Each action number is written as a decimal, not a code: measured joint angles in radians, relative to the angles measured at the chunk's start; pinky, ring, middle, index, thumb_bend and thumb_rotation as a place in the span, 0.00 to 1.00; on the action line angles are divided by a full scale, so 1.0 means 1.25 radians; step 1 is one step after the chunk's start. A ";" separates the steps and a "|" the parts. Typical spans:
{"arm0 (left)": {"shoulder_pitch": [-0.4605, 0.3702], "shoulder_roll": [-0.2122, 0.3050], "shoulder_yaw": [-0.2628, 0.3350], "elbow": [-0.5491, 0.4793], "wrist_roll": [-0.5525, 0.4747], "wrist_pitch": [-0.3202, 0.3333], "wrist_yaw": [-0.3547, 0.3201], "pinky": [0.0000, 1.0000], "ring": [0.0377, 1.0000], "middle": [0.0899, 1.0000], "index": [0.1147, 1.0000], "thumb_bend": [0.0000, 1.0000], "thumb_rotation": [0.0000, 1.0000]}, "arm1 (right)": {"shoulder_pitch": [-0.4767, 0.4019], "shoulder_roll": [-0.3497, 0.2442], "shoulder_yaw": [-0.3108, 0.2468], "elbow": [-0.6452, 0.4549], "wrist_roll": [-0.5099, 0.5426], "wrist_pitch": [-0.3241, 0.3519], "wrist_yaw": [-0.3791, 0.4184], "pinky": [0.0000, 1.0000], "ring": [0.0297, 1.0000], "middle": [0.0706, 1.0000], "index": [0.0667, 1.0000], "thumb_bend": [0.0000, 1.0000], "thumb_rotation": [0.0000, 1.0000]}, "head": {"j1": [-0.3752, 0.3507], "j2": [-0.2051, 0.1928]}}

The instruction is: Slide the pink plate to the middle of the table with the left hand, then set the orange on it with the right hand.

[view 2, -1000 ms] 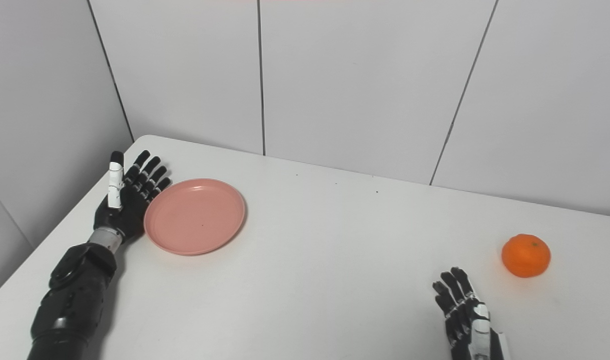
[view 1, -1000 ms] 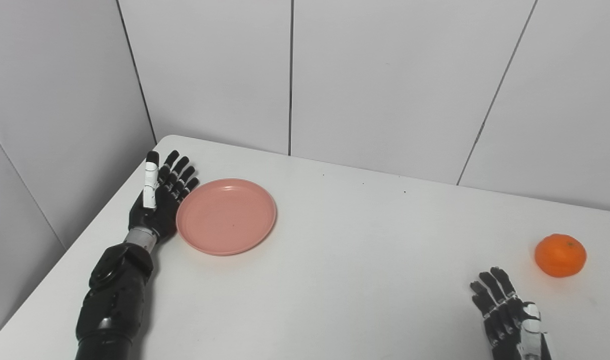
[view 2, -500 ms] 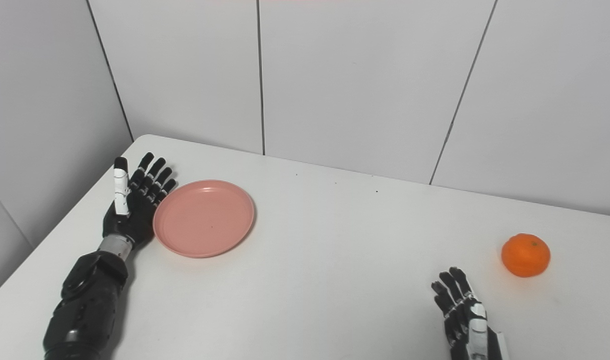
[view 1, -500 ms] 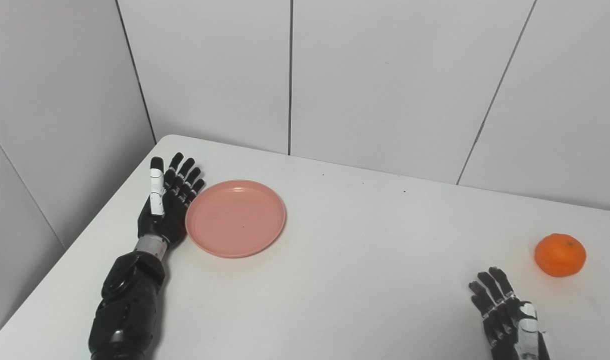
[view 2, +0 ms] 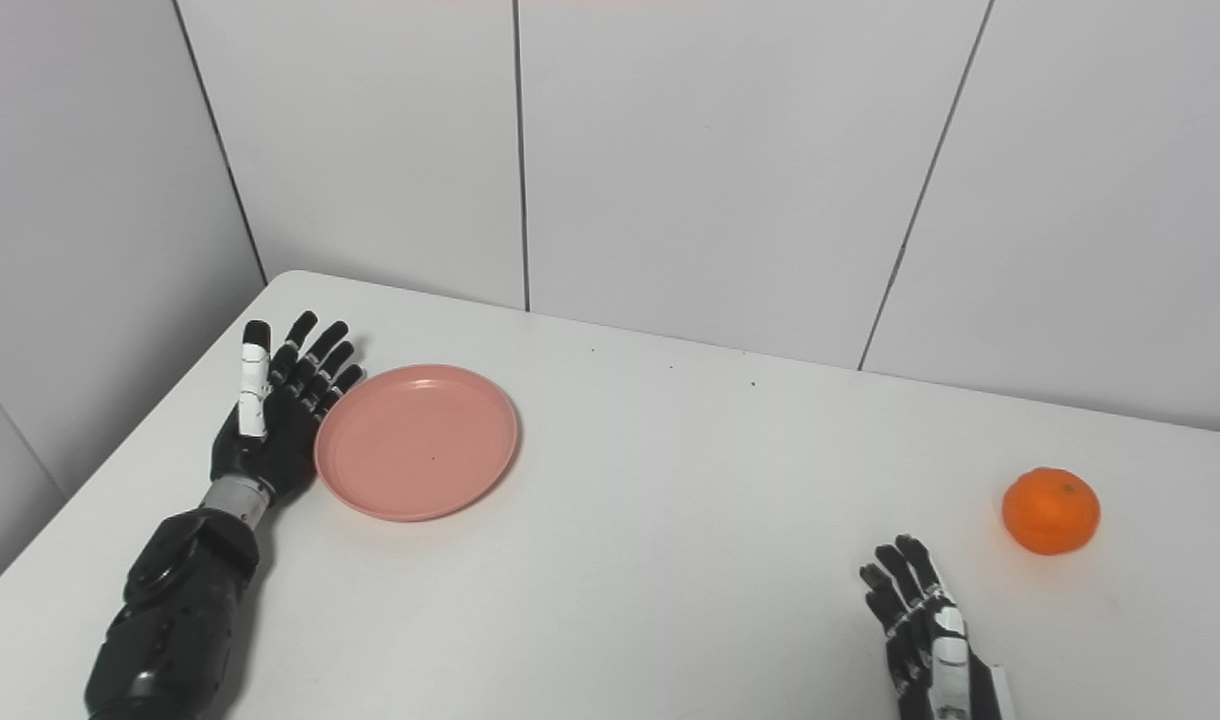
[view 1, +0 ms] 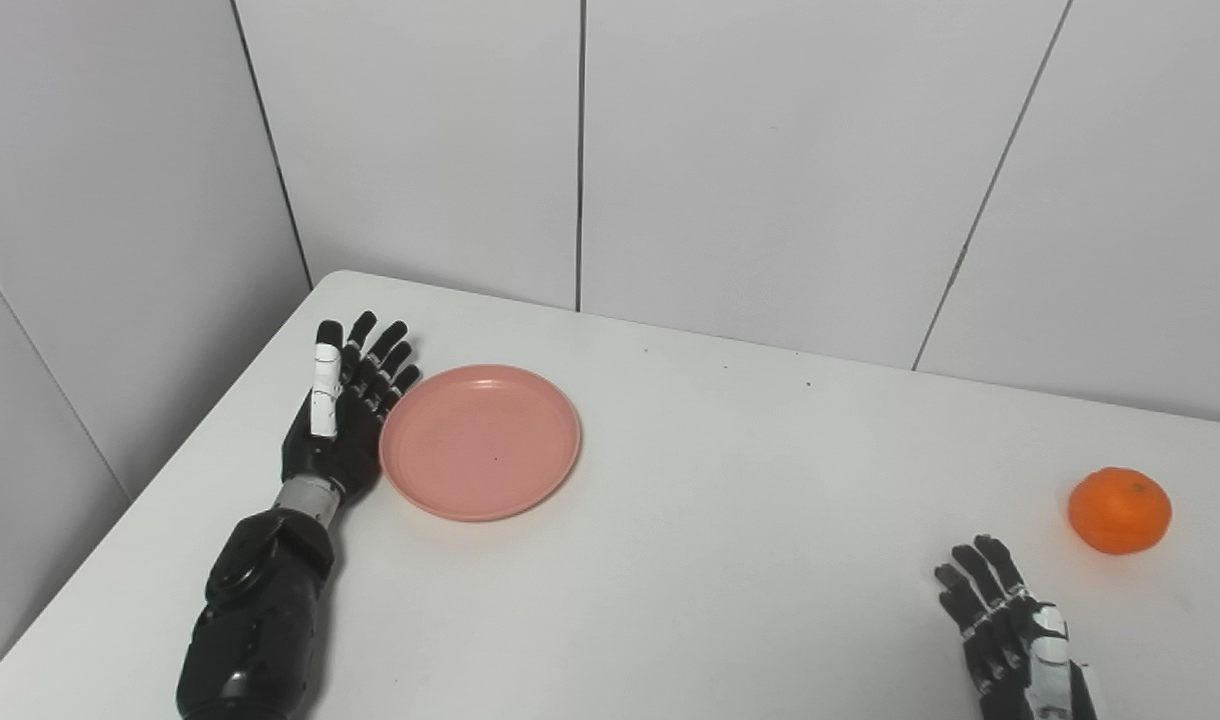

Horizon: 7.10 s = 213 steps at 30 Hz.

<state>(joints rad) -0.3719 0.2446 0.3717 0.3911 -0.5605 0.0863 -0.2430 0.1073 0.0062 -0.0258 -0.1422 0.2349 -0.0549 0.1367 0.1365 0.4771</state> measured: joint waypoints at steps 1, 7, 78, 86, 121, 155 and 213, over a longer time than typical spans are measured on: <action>0.002 -0.003 -0.002 -0.008 0.002 0.000 0.007 0.97 0.98 0.91 1.00 0.90 0.81 | 0.000 0.000 0.000 0.000 -0.001 0.000 0.000 0.94 0.88 0.89 0.89 0.74 0.97 | 0.000 0.000; 0.019 -0.021 -0.017 -0.054 0.017 0.013 0.040 0.99 0.99 0.93 1.00 0.91 0.80 | -0.001 0.001 0.001 0.000 0.000 0.000 -0.001 0.94 0.88 0.89 0.90 0.73 0.98 | -0.001 -0.002; 0.082 -0.159 -0.176 -0.304 0.089 0.219 0.164 0.95 0.94 0.87 0.97 0.92 0.82 | 0.003 0.036 0.031 -0.008 -0.041 0.000 -0.050 0.86 0.82 0.84 0.85 0.75 0.92 | -0.134 0.036; 0.082 -0.161 -0.183 -0.307 0.096 0.228 0.160 0.94 0.94 0.88 0.98 0.92 0.82 | 0.003 0.055 0.047 -0.009 -0.063 0.000 -0.064 0.85 0.82 0.83 0.85 0.76 0.93 | -0.188 0.042; 0.058 -0.153 -0.168 -0.266 0.077 0.235 0.093 1.00 0.97 0.88 1.00 0.81 0.75 | -0.002 0.120 0.087 0.005 -0.126 0.000 -0.103 0.88 0.82 0.84 0.86 0.83 0.88 | -0.358 0.033; 0.039 -0.192 -0.213 -0.241 0.091 0.232 0.082 0.95 0.96 0.88 1.00 0.85 0.79 | -0.002 0.118 0.086 0.005 -0.124 0.000 -0.103 0.88 0.81 0.83 0.86 0.80 0.88 | -0.356 0.028; -0.003 -0.152 -0.167 -0.221 0.072 0.291 0.112 1.00 1.00 0.97 1.00 0.67 0.94 | -0.303 -0.127 0.112 -0.100 -0.942 0.140 -0.120 0.89 0.82 0.81 0.80 0.82 0.94 | -0.560 -0.048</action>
<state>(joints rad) -0.3752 0.0549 0.1634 0.1148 -0.4711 0.4497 -0.1030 -0.2710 -0.1530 0.1136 -0.2678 -0.9428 0.1198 -0.0130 -0.5630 0.4173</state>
